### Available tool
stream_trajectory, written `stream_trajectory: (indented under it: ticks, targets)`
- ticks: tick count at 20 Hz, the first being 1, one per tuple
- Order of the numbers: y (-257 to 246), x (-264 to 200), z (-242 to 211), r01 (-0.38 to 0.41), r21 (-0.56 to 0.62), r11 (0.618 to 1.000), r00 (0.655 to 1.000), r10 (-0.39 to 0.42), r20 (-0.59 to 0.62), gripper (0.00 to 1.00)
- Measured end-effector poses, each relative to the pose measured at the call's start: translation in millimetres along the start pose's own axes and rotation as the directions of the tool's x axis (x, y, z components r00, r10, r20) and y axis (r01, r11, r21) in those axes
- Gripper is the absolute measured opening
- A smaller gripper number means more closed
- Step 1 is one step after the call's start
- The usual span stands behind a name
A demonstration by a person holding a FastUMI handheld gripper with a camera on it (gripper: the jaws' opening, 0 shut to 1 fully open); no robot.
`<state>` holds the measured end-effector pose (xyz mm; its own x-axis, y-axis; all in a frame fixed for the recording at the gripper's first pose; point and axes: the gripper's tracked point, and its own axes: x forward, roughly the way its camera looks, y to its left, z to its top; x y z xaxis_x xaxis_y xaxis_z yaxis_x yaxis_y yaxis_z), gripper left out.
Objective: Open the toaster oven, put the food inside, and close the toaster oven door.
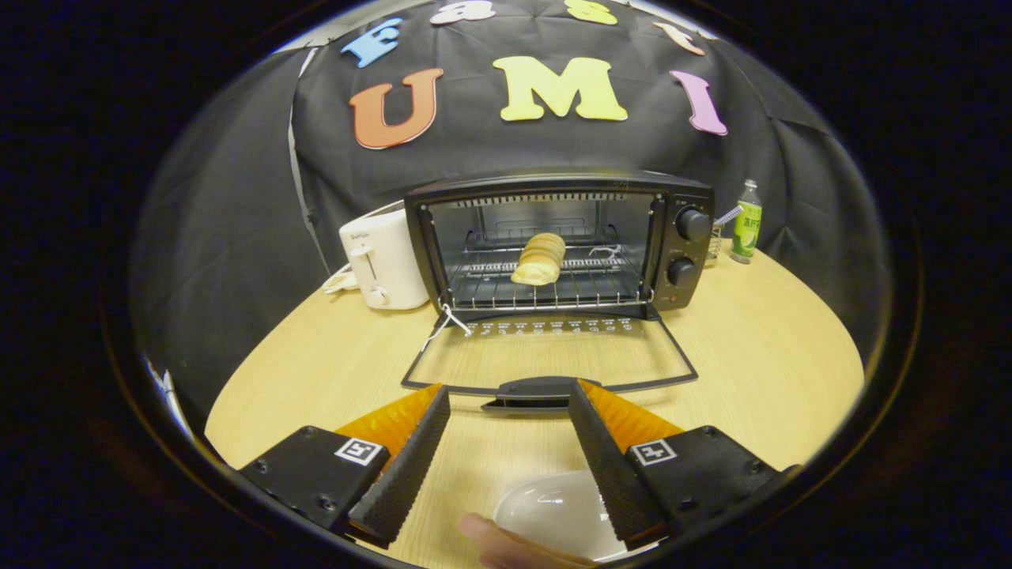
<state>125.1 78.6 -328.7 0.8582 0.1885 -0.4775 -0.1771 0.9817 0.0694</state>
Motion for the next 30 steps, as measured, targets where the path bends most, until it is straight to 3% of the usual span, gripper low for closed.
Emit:
stream_trajectory:
  ticks: [4, 9, 17, 30]
  targets:
    - [2.6, 4.7, -11.9, -0.015, 0.029, 0.999, 0.999, 0.016, -0.037, 0.99]
    - [-22.0, 20.0, -26.6, 0.067, 0.047, 0.997, 0.994, -0.063, -0.089, 0.99]
    - [-26.6, 31.3, -27.1, 0.099, 0.044, 0.994, 0.991, -0.094, -0.094, 0.98]
    - [-22.5, 15.3, 19.9, 0.125, 0.034, 0.992, 0.988, -0.128, 0.083, 0.98]
